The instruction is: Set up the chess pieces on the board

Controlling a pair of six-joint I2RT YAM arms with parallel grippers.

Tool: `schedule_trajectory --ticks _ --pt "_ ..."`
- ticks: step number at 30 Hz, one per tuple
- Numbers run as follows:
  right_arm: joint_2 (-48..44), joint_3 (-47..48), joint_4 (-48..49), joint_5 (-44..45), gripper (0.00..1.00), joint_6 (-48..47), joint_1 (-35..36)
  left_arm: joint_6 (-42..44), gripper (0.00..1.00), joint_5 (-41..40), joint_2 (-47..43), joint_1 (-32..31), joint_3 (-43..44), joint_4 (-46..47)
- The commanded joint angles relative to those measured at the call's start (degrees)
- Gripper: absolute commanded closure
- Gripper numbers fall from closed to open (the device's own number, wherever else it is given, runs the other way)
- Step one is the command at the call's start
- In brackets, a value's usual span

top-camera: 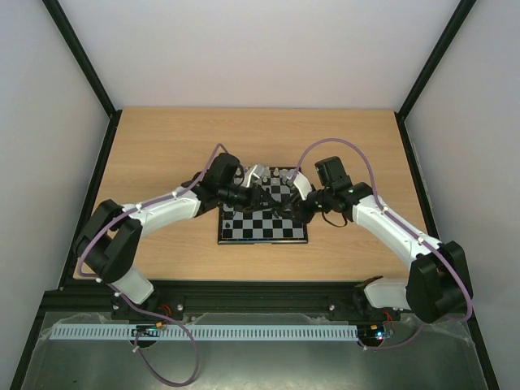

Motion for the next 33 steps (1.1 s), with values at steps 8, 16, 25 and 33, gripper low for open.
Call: schedule_trajectory --ticks 8,16,25,33 --pt "-4.82 -2.91 2.98 4.25 0.44 2.64 -3.87 25.86 0.94 -37.56 -10.79 -4.65 3.66 -27.96" --pt "-2.67 -3.59 4.29 8.08 0.44 3.28 -6.29 33.06 0.94 -54.6 -14.71 -13.24 -1.29 -29.76" --pt "-2.2 -3.88 4.21 7.93 0.44 2.7 -6.3 32.45 0.93 -55.9 -10.39 -15.04 -3.41 -31.5" --pt "-1.43 -4.05 3.99 7.6 0.43 2.57 -6.3 31.03 0.92 -57.12 -5.57 -15.16 -3.39 -30.89"
